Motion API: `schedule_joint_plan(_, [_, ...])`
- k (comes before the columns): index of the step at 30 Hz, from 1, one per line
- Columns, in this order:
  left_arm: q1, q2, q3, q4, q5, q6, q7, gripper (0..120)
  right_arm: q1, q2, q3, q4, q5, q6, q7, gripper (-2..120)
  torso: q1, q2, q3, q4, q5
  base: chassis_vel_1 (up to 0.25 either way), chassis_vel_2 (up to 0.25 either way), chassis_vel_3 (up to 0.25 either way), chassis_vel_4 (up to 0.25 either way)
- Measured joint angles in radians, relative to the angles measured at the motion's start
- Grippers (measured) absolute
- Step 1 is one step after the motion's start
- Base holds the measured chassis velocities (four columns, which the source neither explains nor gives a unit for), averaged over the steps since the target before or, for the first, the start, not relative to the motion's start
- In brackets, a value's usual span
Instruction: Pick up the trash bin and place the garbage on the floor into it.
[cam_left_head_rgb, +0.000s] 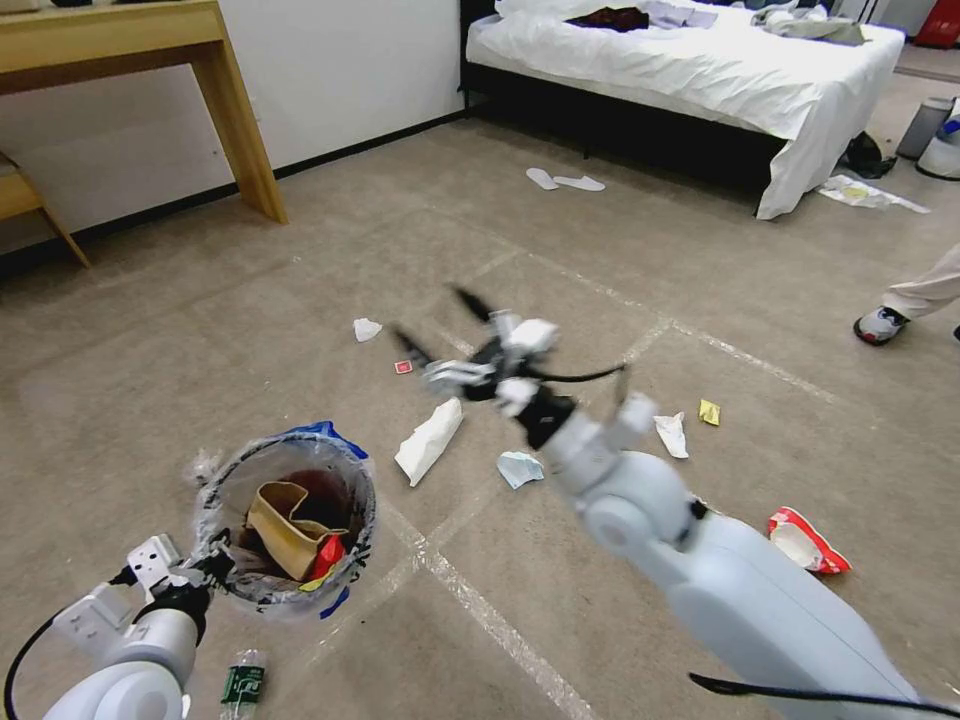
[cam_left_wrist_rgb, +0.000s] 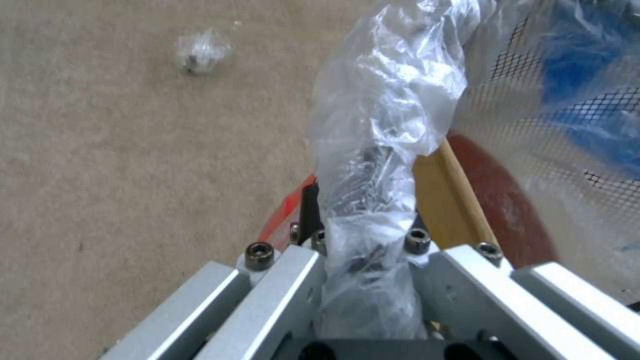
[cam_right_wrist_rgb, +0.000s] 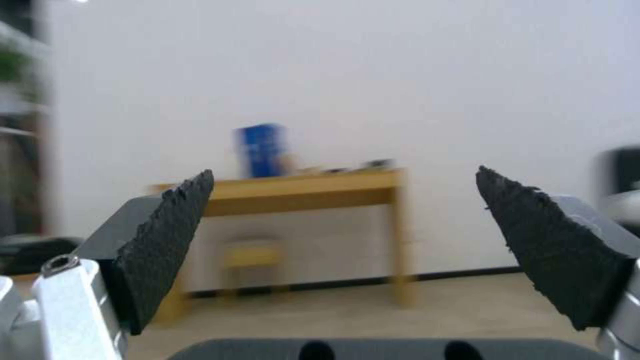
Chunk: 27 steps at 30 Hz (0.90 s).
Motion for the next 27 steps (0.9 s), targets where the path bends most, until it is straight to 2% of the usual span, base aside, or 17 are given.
schedule_joint_plan(1, [0.000,0.000,0.000,0.000,0.000,0.000,0.000,1,0.000,0.000,0.000,0.000,0.000,0.000,0.000,100,0.000,0.000,0.000,0.0000,0.0000,0.000,0.000,0.000,0.000])
schedule_joint_plan(4, [0.004,0.008,-0.006,-0.009,-0.001,-0.005,0.001,1,-0.141,0.017,0.197,0.033,-0.085,0.039,0.010,100,0.000,0.000,0.000,0.0000,-0.0004,0.000,0.000,0.000,0.000])
schedule_joint_plan(5, [0.004,0.008,-0.006,-0.009,-0.001,-0.005,0.001,1,-0.141,0.017,0.197,0.033,-0.085,0.039,0.010,100,0.000,0.000,0.000,0.0000,-0.0004,0.000,0.000,0.000,0.000])
schedule_joint_plan(7, [0.006,0.012,-0.010,-0.017,-0.001,-0.009,0.002,1,-0.243,0.051,0.321,0.063,-0.137,0.052,0.049,100,0.000,0.000,0.000,0.0001,-0.0004,0.000,0.000,0.000,0.000])
schedule_joint_plan(10, [0.007,0.013,-0.011,-0.021,0.001,-0.011,0.002,1,-0.300,0.080,0.372,0.076,-0.172,0.055,0.070,100,0.000,0.000,0.000,0.0003,-0.0005,0.000,0.000,0.000,0.000])
schedule_joint_plan(12, [0.008,0.016,-0.010,-0.028,0.011,-0.017,0.003,1,-0.421,0.176,0.467,0.097,-0.280,0.078,0.101,100,0.000,0.000,0.000,-0.0001,-0.0002,0.000,0.000,0.000,0.000])
schedule_joint_plan(13, [0.008,0.016,-0.010,-0.028,0.011,-0.017,0.003,1,-0.421,0.176,0.467,0.097,-0.280,0.078,0.101,100,0.000,0.000,0.000,-0.0001,-0.0002,0.000,0.000,0.000,0.000])
schedule_joint_plan(16, [0.009,0.021,-0.005,-0.030,0.012,-0.018,0.005,1,-0.532,0.259,0.518,0.106,-0.376,0.114,0.113,100,0.000,0.000,0.000,-0.0001,-0.0006,0.000,0.000,0.000,0.000])
schedule_joint_plan(17, [0.009,0.021,-0.005,-0.030,0.012,-0.018,0.005,1,-0.532,0.259,0.518,0.106,-0.376,0.114,0.113,100,0.000,0.000,0.000,-0.0001,-0.0006,0.000,0.000,0.000,0.000])
schedule_joint_plan(19, [0.007,0.024,-0.005,-0.025,0.012,-0.018,0.006,1,-0.566,0.294,0.520,0.077,-0.431,0.158,0.115,100,0.000,0.000,0.000,0.0000,-0.0005,0.000,0.000,0.000,0.000])
schedule_joint_plan(27, [0.009,0.030,-0.008,-0.022,0.008,-0.018,0.008,1,-0.588,0.351,0.506,0.048,-0.518,0.208,0.112,100,0.000,0.000,0.000,0.0002,-0.0006,0.000,0.000,0.000,0.000])
